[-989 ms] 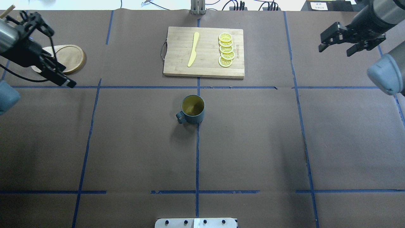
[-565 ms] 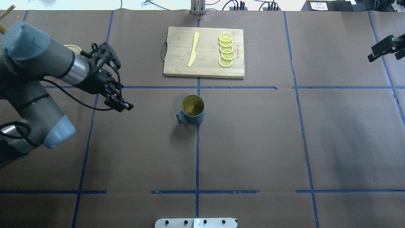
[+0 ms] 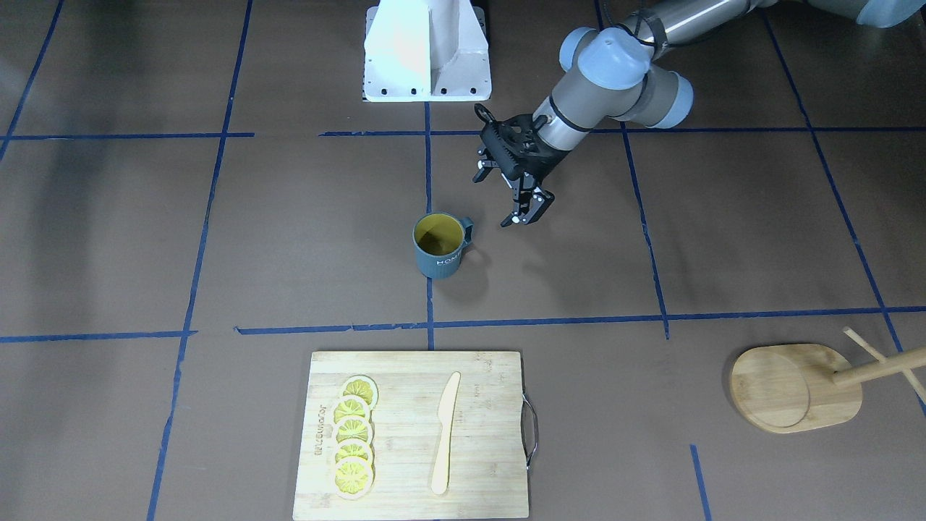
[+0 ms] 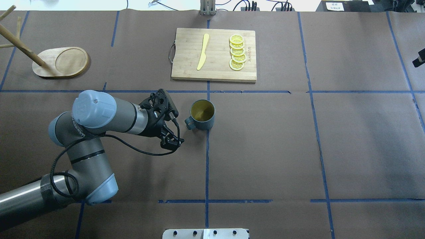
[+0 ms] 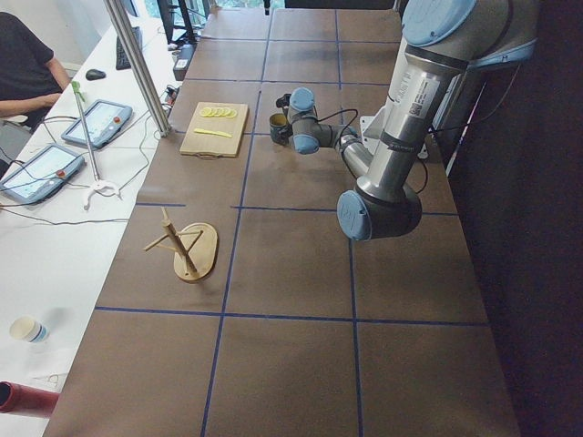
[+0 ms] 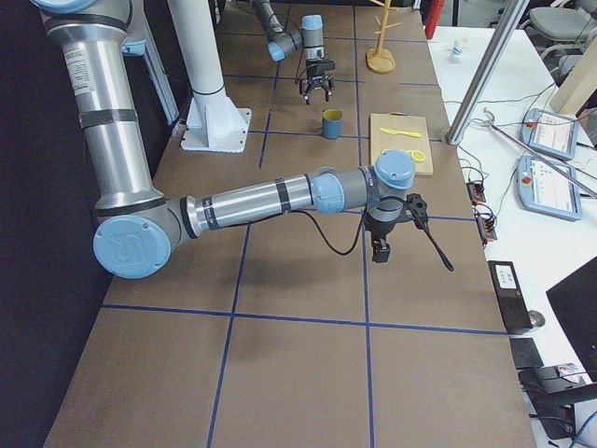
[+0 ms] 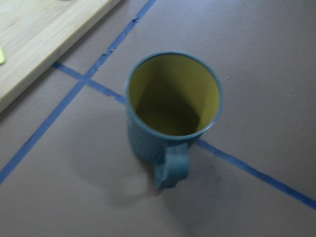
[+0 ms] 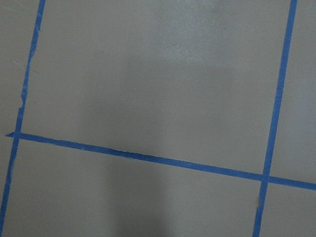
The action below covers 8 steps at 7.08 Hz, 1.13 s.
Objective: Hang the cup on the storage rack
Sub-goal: 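Grasp the blue mug rim with the left gripper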
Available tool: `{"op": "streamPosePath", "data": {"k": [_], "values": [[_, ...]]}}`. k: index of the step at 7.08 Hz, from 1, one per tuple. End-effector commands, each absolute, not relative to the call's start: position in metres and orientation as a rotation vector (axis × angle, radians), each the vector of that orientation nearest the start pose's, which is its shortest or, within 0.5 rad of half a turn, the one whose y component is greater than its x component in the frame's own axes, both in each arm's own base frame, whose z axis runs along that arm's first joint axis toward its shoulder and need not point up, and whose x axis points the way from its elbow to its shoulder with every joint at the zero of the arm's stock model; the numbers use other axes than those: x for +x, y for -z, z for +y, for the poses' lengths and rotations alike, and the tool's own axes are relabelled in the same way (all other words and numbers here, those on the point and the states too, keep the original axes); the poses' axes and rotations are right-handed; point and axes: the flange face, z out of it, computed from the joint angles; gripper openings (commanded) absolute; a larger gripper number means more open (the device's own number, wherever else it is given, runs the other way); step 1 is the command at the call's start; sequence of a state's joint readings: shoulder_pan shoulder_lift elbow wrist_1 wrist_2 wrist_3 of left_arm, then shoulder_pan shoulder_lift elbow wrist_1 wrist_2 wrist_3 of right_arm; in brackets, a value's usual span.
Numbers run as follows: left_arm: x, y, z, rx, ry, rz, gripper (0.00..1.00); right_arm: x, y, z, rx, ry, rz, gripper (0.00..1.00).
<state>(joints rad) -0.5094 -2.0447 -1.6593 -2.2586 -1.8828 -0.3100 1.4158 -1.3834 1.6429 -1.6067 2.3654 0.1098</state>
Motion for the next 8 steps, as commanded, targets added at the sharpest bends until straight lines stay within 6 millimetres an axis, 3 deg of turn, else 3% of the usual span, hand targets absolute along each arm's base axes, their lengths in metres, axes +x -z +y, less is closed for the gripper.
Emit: {"op": "streamPosePath", "data": {"k": [1,5,8], "values": [[0.545,-0.257,-0.409,0.859,-0.803,0.975,1.0,-0.026,-0.524,-0.574,0.106,0.127,-0.814,1.0],[0.556,-0.28,-0.421,0.889,-0.756,0.932,1.0,-0.026,-0.523,-0.574,0.107,0.124,-0.815,1.0],[0.567,-0.272,-0.414,0.85,-0.705,0.975,0.95,-0.026,-0.52,-0.574,0.112,0.125,-0.816,1.0]]}}
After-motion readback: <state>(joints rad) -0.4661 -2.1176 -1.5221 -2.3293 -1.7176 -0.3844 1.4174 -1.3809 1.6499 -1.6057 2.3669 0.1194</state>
